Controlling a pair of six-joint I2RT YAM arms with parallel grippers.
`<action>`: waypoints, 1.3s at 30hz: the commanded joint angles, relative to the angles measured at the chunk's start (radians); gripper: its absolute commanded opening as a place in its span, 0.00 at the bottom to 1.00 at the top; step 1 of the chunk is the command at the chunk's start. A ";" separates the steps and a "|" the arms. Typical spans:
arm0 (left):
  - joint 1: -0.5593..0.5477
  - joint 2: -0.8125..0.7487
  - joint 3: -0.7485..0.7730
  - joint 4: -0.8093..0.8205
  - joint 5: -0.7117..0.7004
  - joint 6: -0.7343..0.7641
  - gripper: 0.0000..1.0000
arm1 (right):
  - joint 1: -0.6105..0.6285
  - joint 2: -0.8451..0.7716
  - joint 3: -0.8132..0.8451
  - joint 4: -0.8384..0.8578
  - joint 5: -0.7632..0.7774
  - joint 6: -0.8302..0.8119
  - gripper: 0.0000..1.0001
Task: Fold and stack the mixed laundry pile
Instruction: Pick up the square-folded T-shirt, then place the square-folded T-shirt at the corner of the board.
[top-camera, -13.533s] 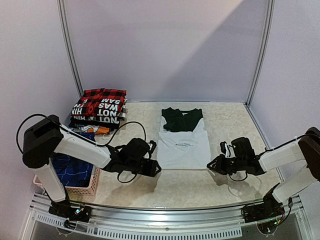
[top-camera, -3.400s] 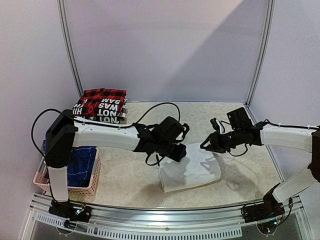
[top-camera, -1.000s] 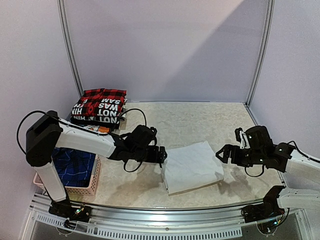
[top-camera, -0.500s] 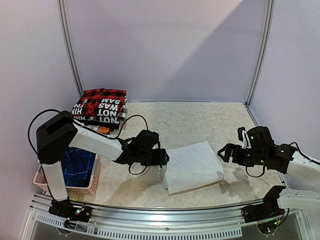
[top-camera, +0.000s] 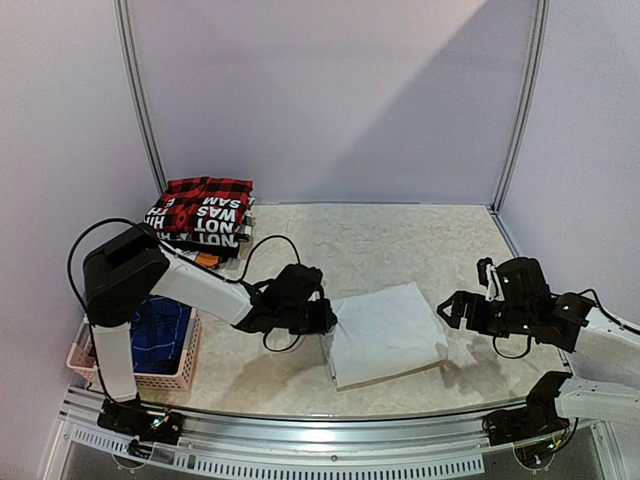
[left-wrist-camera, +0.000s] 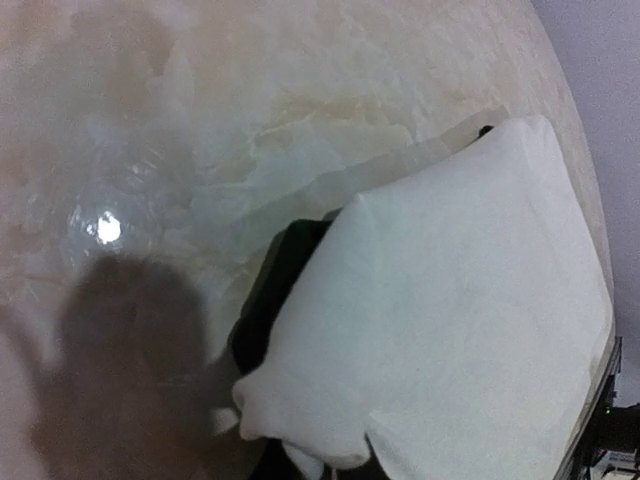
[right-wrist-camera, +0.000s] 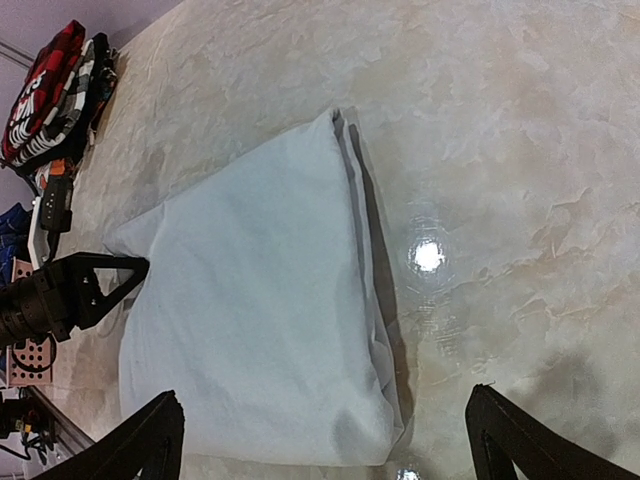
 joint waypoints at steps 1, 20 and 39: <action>-0.003 0.007 0.021 0.034 0.020 0.041 0.00 | 0.005 -0.017 -0.019 -0.006 0.019 0.008 0.99; 0.014 -0.228 0.118 -0.350 -0.114 0.398 0.00 | 0.003 -0.089 -0.084 0.085 0.087 0.025 0.99; 0.086 -0.305 0.414 -0.806 -0.258 0.751 0.00 | 0.005 -0.125 -0.090 0.097 0.044 -0.046 0.99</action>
